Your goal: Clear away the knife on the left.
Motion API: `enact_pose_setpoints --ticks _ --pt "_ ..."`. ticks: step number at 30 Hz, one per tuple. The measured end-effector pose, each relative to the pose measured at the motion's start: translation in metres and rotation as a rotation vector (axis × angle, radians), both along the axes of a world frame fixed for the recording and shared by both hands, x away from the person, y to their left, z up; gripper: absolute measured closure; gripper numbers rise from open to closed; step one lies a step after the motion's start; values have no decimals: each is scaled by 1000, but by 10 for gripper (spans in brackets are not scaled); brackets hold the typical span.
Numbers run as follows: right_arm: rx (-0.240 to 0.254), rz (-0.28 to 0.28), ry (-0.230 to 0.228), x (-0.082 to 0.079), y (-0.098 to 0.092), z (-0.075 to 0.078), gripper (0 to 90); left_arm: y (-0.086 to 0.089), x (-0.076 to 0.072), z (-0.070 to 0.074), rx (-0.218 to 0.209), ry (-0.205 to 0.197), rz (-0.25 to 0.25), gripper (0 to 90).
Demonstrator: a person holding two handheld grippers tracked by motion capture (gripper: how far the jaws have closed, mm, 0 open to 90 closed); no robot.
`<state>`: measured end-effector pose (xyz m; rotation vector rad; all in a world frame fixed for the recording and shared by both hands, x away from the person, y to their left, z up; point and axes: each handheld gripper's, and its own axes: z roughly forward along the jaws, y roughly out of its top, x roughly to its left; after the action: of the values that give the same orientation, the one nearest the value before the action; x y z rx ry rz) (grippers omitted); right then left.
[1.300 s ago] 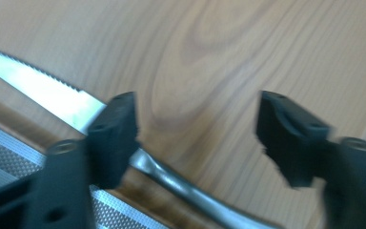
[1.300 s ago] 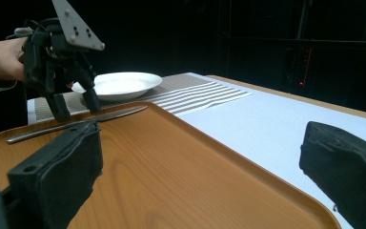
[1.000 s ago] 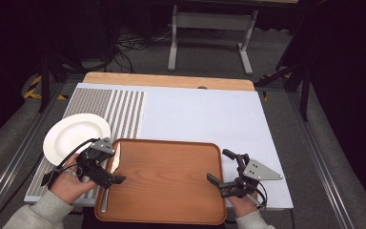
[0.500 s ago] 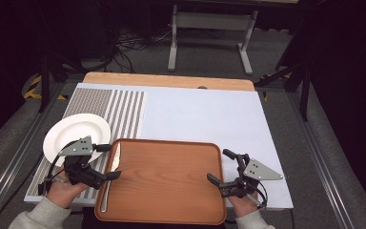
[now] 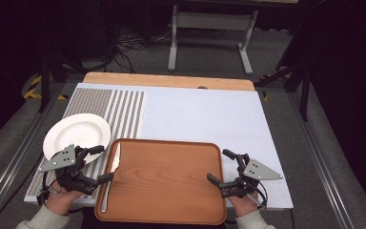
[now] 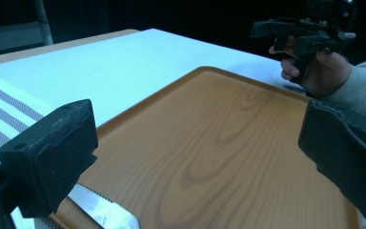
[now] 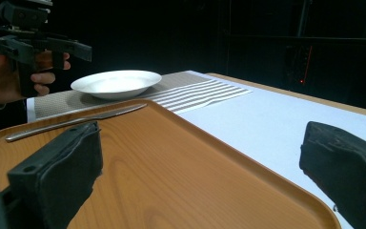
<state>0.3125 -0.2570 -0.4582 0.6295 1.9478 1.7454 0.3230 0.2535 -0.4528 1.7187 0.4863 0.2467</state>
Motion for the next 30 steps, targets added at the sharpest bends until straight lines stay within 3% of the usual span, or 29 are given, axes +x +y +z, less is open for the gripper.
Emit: enact_pose_setpoints --ticks 3,8,12,14,23,24,30 --pt "-4 -2 4 0 -1 -1 13 2 -4 -7 7 -31 17 6" --pt "-7 -8 5 1 -2 -1 14 8 -8 -15 19 -37 46 6" --pt "-22 -12 15 2 -3 -3 13 14 -10 -25 18 -25 74 6" --pt "-32 -14 20 2 -3 -4 14 18 -9 -33 30 0 90 6" --pt "-42 -18 22 2 -3 -5 14 21 -10 -31 20 -6 105 5" --pt "-43 -18 23 2 -2 -5 14 21 -10 -30 35 -15 103 5" --pt "-48 -19 27 3 -2 -5 14 18 -10 -29 24 -2 104 5"
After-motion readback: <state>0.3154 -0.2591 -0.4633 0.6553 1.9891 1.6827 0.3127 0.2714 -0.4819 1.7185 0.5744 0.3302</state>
